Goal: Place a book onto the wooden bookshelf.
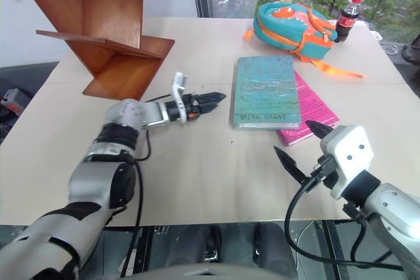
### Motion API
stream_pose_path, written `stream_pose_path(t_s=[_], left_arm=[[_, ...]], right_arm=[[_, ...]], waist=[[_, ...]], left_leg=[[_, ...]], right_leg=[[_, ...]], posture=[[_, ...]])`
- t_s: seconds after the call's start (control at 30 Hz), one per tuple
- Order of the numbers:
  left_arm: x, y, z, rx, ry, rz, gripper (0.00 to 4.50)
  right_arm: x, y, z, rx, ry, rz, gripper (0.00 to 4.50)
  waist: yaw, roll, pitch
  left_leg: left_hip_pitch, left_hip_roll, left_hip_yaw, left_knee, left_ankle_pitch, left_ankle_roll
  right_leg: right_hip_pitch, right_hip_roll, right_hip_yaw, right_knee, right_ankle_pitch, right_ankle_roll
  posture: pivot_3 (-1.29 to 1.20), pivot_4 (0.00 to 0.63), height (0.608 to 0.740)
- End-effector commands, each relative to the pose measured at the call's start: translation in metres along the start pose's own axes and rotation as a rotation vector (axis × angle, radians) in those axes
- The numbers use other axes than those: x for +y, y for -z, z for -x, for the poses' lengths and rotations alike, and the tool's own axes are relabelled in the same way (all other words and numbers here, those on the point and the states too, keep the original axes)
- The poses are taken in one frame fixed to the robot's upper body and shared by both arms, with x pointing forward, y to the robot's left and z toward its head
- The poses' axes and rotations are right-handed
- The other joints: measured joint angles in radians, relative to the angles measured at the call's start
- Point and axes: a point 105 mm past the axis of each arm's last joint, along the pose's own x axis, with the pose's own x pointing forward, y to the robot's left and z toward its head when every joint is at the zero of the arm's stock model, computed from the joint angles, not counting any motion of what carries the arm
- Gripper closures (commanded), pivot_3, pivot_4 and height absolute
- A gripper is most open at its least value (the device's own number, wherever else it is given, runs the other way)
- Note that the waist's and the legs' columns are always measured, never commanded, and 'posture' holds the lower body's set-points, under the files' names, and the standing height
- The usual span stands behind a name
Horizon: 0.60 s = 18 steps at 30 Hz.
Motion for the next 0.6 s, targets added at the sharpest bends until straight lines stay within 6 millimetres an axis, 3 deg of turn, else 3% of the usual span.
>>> stream_pose_path(t_s=[0.03, 0.17, 0.3, 0.4, 0.6], left_arm=[[-0.009, -0.001, -0.018, 0.001, 0.018, -0.034, 0.00], [-0.022, 0.006, -0.040, -0.001, 0.048, -0.018, 0.00], [-0.027, 0.005, -0.044, -0.027, 0.074, 0.050, 0.00], [-0.024, 0.004, -0.041, -0.040, 0.069, 0.075, 0.78], [-0.020, 0.003, -0.033, -0.050, 0.085, 0.164, 3.70]], right_arm=[[0.001, -0.009, -0.004, -0.047, 0.044, 0.032, 0.05], [-0.001, -0.015, -0.011, -0.072, 0.077, 0.041, 0.05], [0.000, -0.016, -0.014, -0.066, 0.079, 0.050, 0.05], [0.001, -0.016, -0.016, -0.063, 0.077, 0.051, 0.00], [0.000, -0.016, -0.016, -0.059, 0.079, 0.058, 0.00]], waist=[[-0.002, 0.000, 0.000], [-0.003, -0.001, 0.001], [-0.005, -0.002, 0.001], [-0.004, -0.002, 0.001], [-0.005, -0.003, 0.002]], left_leg=[[0.000, 0.000, 0.000, 0.000, 0.000, 0.000], [0.000, -0.001, 0.001, 0.000, -0.001, 0.002], [0.000, 0.000, 0.001, 0.000, -0.002, 0.003], [0.000, 0.000, 0.001, 0.000, -0.002, 0.003], [0.000, 0.000, 0.001, 0.000, -0.002, 0.003]], right_leg=[[0.000, 0.000, 0.000, 0.000, 0.000, 0.000], [0.000, -0.001, 0.000, -0.001, -0.003, 0.005], [0.000, -0.001, 0.000, -0.001, -0.003, 0.005], [0.000, -0.001, 0.000, -0.001, -0.003, 0.005], [0.000, -0.001, 0.000, -0.001, -0.003, 0.005]], posture=[[0.00, 0.150, 0.740], [0.00, 0.150, 0.740], [0.00, 0.150, 0.740], [0.00, 0.150, 0.740], [0.00, 0.150, 0.740]])
